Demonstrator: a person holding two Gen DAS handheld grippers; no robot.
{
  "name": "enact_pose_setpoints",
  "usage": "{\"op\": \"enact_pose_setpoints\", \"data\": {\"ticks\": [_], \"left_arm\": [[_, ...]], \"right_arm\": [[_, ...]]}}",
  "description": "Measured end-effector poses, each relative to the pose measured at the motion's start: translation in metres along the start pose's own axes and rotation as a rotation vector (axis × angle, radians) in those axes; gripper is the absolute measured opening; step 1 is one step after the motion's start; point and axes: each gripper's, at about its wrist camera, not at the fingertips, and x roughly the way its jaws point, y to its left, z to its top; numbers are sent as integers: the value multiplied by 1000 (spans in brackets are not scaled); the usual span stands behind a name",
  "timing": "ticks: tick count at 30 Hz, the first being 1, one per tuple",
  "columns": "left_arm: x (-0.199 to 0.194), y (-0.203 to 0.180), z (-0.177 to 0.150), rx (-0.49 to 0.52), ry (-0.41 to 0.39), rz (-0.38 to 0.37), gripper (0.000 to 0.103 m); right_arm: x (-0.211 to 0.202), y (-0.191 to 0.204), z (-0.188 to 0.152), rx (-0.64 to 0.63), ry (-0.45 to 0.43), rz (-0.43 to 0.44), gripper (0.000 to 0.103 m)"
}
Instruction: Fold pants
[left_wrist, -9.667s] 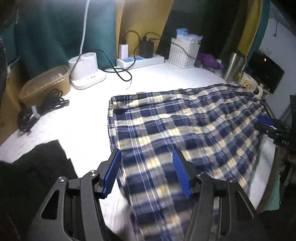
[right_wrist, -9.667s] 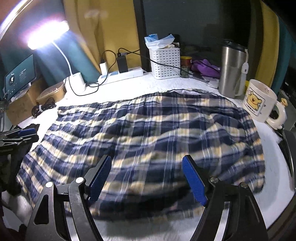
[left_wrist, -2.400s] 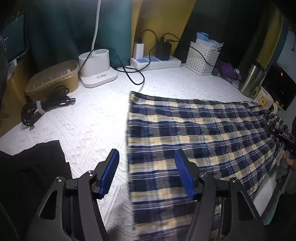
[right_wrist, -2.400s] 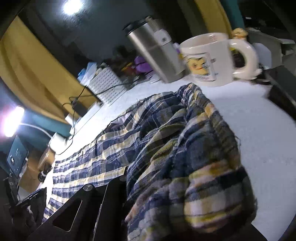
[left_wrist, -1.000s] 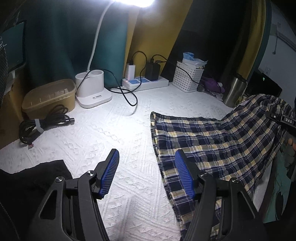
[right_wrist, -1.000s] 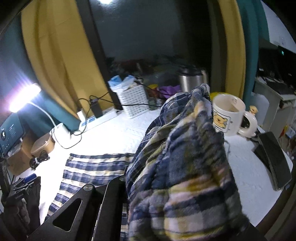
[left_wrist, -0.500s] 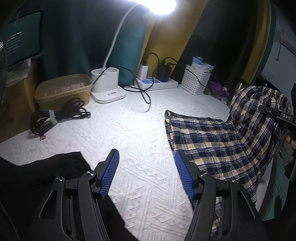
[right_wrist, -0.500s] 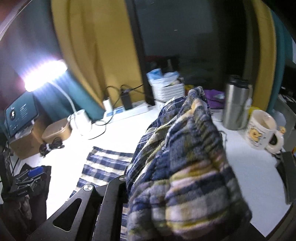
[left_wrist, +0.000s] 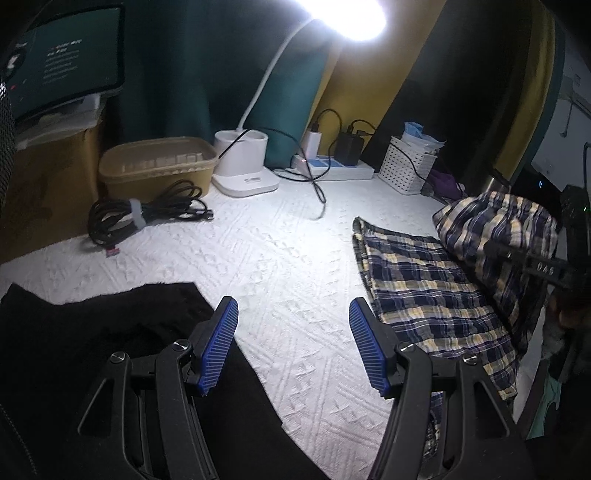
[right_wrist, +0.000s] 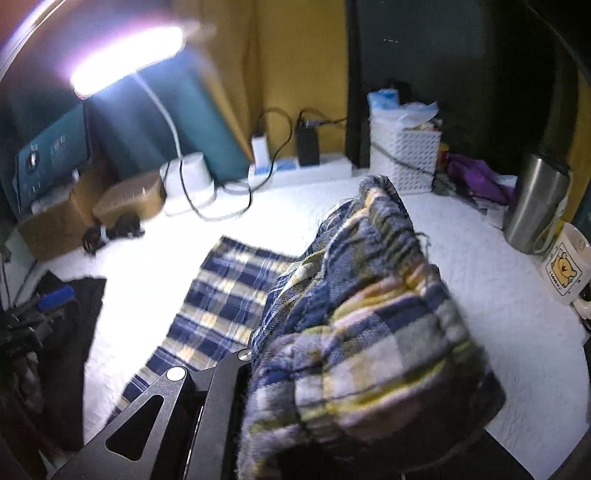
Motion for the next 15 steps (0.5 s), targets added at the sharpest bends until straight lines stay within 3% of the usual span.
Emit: {"op": "enact_pose_setpoints", "data": {"ticks": [7,15], "left_arm": [[-1,8,-11,-17,18,9,63],[-6,8,-15,-25,15,17,63]], "right_arm": [[29,28,-17,-111,91,-49,10],[40,48,-28,-184,134,-83,11]]}}
